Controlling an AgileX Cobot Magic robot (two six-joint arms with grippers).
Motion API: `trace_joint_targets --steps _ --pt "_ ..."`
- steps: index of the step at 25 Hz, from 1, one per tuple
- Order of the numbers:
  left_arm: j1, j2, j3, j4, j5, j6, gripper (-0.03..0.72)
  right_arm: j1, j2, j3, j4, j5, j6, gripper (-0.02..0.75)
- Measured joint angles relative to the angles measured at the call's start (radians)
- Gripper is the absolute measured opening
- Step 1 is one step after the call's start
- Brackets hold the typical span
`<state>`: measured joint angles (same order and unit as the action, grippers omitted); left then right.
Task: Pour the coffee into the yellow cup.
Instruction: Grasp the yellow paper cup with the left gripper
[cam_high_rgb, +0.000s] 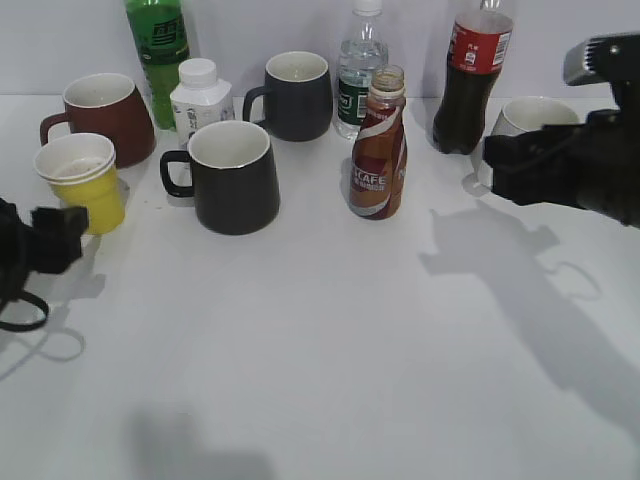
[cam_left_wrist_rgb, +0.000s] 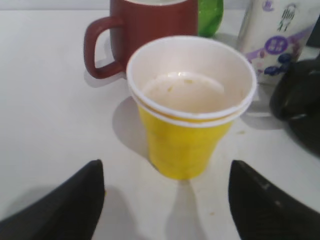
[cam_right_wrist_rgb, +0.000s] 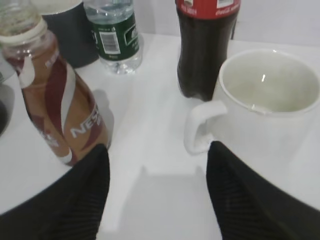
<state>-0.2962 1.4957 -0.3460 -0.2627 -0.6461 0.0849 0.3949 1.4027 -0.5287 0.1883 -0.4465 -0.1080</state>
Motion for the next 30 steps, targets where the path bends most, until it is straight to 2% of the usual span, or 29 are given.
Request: trace_joint_targets --steps 4,7,10,13,27,30 --pt "0.000 0.115 0.000 0.020 -0.092 0.000 0.629 0.000 0.035 0.000 -0.220 -0.107 0.198 0.517" --pt "0.000 0.188 0.001 0.040 -0.250 0.000 0.634 0.000 0.069 0.000 -0.305 -0.187 0.272 0.540" --pt "0.000 0.248 0.001 0.050 -0.423 0.000 0.635 0.000 0.110 0.000 -0.326 -0.248 0.289 0.547" --pt "0.000 0.300 -0.006 0.062 -0.492 0.000 0.636 0.000 0.150 0.000 -0.343 -0.295 0.293 0.547" --pt "0.008 0.467 -0.218 0.094 -0.496 0.000 0.636 0.000 0.203 0.000 -0.359 -0.344 0.286 0.547" --pt "0.008 0.485 -0.249 0.094 -0.496 0.000 0.606 0.000 0.205 0.000 -0.360 -0.345 0.266 0.547"
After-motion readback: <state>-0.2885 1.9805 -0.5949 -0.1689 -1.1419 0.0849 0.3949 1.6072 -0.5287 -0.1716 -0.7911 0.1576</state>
